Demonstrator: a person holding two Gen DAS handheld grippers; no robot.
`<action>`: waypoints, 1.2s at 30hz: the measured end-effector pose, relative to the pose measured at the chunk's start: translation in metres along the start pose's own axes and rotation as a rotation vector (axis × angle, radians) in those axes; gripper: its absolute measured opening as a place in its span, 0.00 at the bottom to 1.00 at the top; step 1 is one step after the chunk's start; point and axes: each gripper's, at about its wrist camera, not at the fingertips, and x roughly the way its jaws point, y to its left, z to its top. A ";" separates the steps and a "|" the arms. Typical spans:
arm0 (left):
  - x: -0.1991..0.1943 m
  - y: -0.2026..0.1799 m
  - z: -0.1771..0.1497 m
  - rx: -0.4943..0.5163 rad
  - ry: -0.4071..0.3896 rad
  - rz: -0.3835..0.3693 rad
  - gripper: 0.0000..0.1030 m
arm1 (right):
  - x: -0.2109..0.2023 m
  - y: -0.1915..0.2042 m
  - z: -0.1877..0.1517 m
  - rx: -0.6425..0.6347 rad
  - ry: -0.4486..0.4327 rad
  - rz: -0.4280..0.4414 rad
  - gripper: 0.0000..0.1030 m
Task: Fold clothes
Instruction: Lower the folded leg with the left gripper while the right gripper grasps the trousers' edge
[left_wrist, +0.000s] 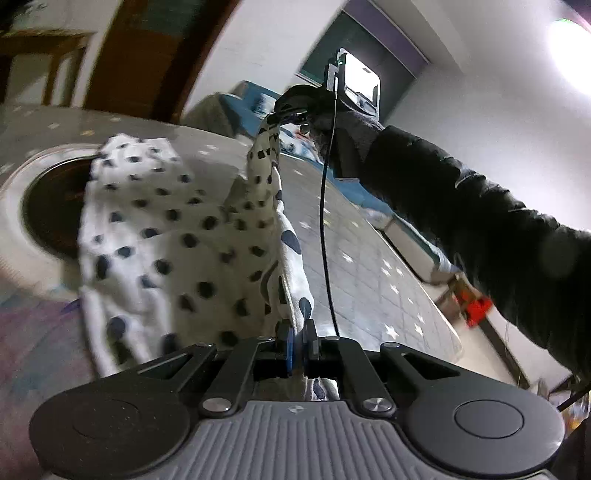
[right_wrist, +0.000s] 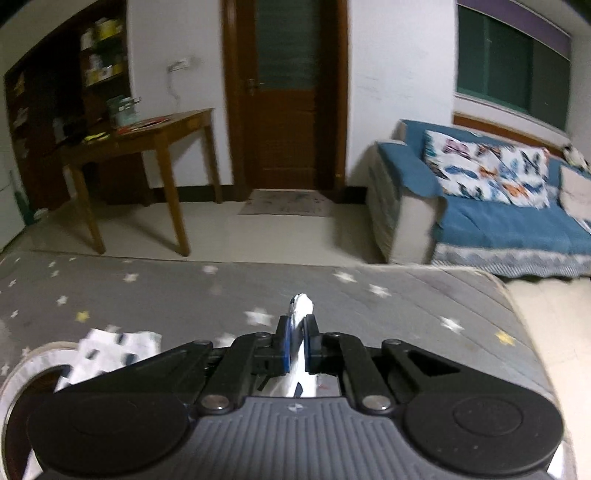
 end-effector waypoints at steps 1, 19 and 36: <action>-0.006 0.007 -0.001 -0.017 -0.010 -0.001 0.05 | 0.005 0.015 0.002 -0.016 0.004 0.005 0.06; -0.036 0.091 -0.021 -0.237 -0.032 0.066 0.05 | 0.091 0.235 -0.015 -0.301 0.108 0.129 0.11; -0.030 0.087 -0.031 -0.238 -0.023 0.165 0.30 | -0.075 0.177 -0.071 -0.578 0.071 0.333 0.39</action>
